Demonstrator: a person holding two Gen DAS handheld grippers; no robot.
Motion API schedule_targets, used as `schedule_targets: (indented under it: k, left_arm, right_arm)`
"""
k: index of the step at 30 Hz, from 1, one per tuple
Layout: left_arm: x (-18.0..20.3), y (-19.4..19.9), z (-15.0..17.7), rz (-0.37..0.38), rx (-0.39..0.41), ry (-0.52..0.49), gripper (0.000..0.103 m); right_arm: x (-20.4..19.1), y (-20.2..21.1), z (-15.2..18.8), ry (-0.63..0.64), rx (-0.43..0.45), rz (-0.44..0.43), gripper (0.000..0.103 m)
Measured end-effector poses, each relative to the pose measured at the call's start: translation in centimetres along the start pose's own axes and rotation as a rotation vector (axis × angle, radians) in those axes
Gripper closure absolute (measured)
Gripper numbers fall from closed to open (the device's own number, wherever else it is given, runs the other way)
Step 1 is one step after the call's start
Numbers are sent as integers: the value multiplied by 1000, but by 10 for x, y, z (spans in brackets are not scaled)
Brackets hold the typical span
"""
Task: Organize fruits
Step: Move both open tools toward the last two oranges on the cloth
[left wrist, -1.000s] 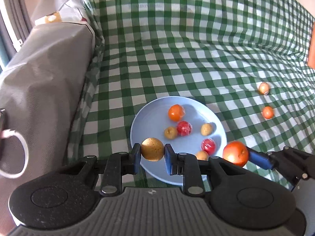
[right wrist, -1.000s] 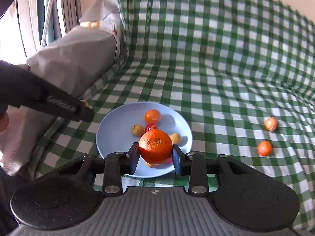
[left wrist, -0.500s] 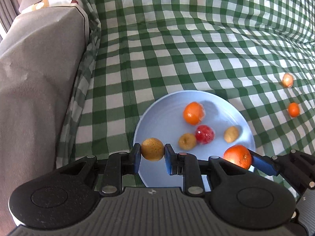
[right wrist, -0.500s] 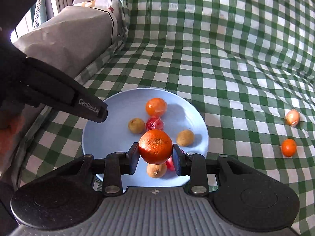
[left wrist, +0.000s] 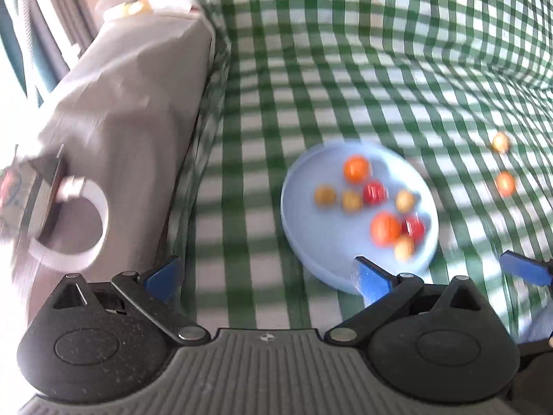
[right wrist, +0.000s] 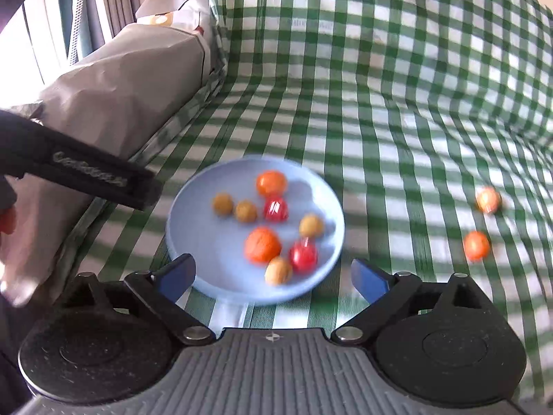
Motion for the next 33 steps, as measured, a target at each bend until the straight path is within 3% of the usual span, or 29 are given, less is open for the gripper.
schedule_targets:
  k: [6, 18, 33]
  left_arm:
    - [3, 26, 51, 2, -83, 40, 0]
    - [15, 81, 71, -28, 15, 50, 0]
    - [32, 99, 85, -74, 59, -16, 0]
  right_arm:
    - [-10, 47, 31, -16, 6, -7, 3]
    - [-6, 111, 48, 6, 152, 49, 1]
    - [3, 141, 61, -49, 231, 64, 1]
Point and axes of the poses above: each gripper's, at about its wrist camera, not at the fingertips, and y roughly against the way its jaws point, x to its right, z to its underside, the point moved 1 cm from there along -y, roughly the way its jaws point, and after that the axes turned 2 degrees about z, right-handed, at the moved point
